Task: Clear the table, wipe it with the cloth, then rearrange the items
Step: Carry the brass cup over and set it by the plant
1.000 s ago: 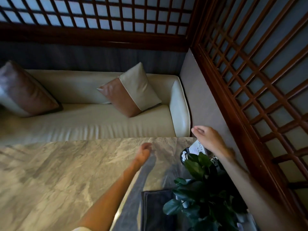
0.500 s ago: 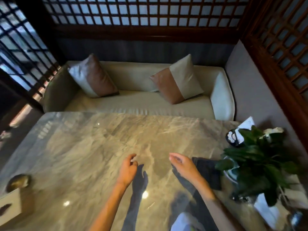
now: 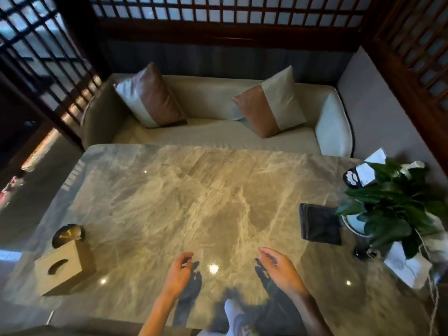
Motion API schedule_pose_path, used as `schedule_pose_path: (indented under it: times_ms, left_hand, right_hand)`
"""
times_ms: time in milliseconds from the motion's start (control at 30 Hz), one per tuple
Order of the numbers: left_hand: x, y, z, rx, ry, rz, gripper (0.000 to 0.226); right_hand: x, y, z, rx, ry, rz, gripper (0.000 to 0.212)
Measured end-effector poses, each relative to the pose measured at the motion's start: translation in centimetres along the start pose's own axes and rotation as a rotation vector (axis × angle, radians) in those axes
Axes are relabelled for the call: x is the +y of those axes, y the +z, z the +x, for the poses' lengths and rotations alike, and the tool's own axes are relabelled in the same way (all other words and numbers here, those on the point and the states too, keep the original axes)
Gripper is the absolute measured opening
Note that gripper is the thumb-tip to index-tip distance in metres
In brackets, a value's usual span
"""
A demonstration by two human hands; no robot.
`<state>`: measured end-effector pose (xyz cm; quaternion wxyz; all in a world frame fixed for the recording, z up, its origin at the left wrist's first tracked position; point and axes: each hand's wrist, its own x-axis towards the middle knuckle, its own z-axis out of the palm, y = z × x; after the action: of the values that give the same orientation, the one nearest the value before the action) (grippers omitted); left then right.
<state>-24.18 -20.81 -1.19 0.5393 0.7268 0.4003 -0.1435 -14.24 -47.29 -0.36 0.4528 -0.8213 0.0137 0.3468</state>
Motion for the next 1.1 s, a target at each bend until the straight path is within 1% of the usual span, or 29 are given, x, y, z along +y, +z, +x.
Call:
schedule_pose_path:
  times_ms: [67, 133, 200, 300, 333, 400, 433, 467, 567, 633, 700, 800, 867, 967, 1100]
  left_hand:
    - [0.1, -0.5, -0.2, 0.009, 0.007, -0.032, 0.033]
    - [0.0, -1.3, -0.2, 0.030, 0.027, -0.071, 0.032]
    - [-0.7, -2.3, -0.4, 0.051, 0.027, -0.102, 0.033]
    - [-2.2, -4.5, -0.8, 0.046, 0.001, -0.116, 0.030]
    - [-3.0, -5.5, -0.5, 0.061, -0.012, -0.165, 0.032]
    - [-4.7, -8.3, 0.0, 0.119, -0.039, -0.251, 0.045]
    - [-5.7, -10.3, 0.4, 0.154, -0.055, -0.269, 0.049]
    - [-7.5, -12.4, 1.4, 0.183, -0.066, -0.295, 0.047]
    - [-10.6, -20.2, 3.7, 0.311, -0.124, -0.342, 0.025]
    - [-12.1, -26.2, 6.2, 0.419, -0.114, -0.340, 0.015]
    - [-11.1, -32.4, 7.4, 0.499, -0.157, -0.372, 0.014]
    - [-11.9, -39.9, 10.7, 0.570, -0.167, -0.307, 0.023]
    - [-13.0, -43.4, 13.2, 0.563, -0.212, -0.244, 0.030]
    - [-14.4, -46.0, 16.6, 0.452, -0.331, -0.215, 0.038]
    - [-16.2, -46.4, 19.8, 0.261, -0.397, -0.162, 0.042]
  right_hand:
    - [-0.4, 0.2, 0.8, -0.025, -0.004, -0.002, 0.028]
    - [-1.4, 0.7, 2.2, -0.086, -0.029, -0.051, 0.031]
    - [-2.8, 1.9, 3.6, -0.134, -0.050, -0.094, 0.028]
    - [-6.2, 4.8, 4.8, -0.201, -0.071, -0.164, 0.038]
    - [-7.5, 6.0, 5.4, -0.222, -0.084, -0.190, 0.040]
    - [-10.3, 8.8, 6.6, -0.281, -0.108, -0.229, 0.042]
    - [-11.8, 10.7, 7.3, -0.324, -0.125, -0.256, 0.043]
    - [-13.3, 12.8, 7.9, -0.364, -0.140, -0.282, 0.043]
    - [-18.6, 20.1, 10.2, -0.416, -0.201, -0.320, 0.042]
    - [-22.8, 25.6, 11.8, -0.439, -0.261, -0.358, 0.039]
    - [-26.5, 31.7, 13.4, -0.453, -0.278, -0.399, 0.037]
    - [-30.5, 40.5, 16.1, -0.480, -0.258, -0.449, 0.036]
    - [-31.7, 45.5, 18.2, -0.503, -0.199, -0.471, 0.039]
    - [-31.6, 51.1, 20.8, -0.522, -0.065, -0.481, 0.045]
    - [-30.6, 55.4, 22.4, -0.494, 0.111, -0.417, 0.053]
